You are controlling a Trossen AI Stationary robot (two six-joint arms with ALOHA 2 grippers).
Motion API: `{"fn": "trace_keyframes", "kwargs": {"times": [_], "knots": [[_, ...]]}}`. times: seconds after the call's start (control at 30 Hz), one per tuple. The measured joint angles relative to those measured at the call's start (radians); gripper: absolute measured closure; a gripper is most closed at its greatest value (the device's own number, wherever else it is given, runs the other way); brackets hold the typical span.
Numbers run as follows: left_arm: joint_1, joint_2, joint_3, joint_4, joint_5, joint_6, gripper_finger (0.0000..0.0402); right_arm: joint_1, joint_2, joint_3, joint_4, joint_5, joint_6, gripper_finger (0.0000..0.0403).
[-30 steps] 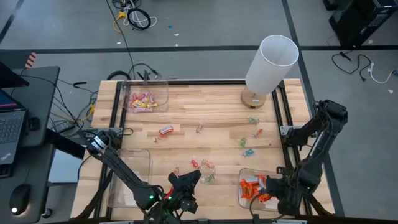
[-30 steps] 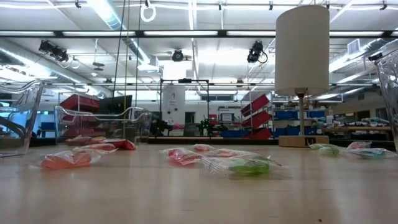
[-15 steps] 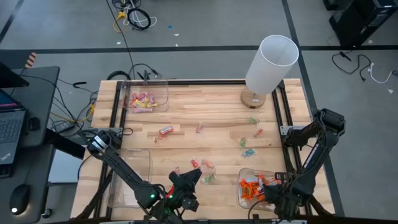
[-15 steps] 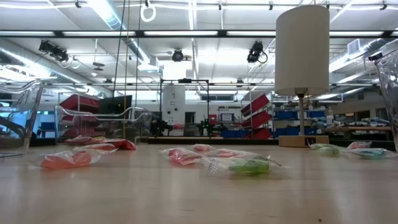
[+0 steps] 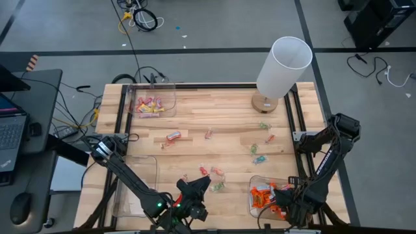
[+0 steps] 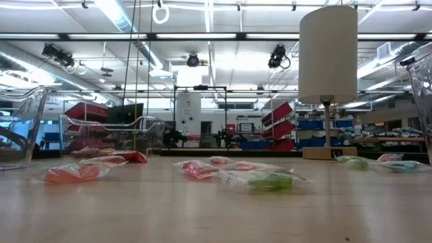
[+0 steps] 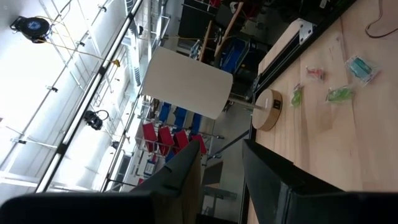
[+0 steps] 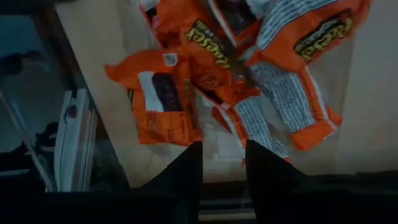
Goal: Sort candy
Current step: Put the chocolate into the bottom right transparent bin
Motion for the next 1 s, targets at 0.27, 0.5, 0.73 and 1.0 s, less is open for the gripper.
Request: {"fn": "trace_keyframes", "kwargs": {"times": [0.27, 0.5, 0.73, 1.0], "knots": [[0.0, 0.0, 0.0, 0.0, 0.0, -0.003, 0.028, -0.003, 0.0, 0.0, 0.015, 0.07, -0.038, 0.0299], [0.0, 0.0, 0.0, -0.001, 0.0, -0.006, 0.028, -0.029, -0.007, 0.076, -0.066, 0.115, -0.104, 0.031], [0.006, 0.0, 0.0, -0.056, 0.011, -0.052, 0.028, -0.048, -0.073, 0.211, -0.136, 0.332, -0.17, 0.032], [0.114, -0.002, -0.001, -0.067, 0.449, -0.162, 0.028, -0.132, -0.116, 0.317, -0.186, 0.633, -0.37, 0.0321]]}}
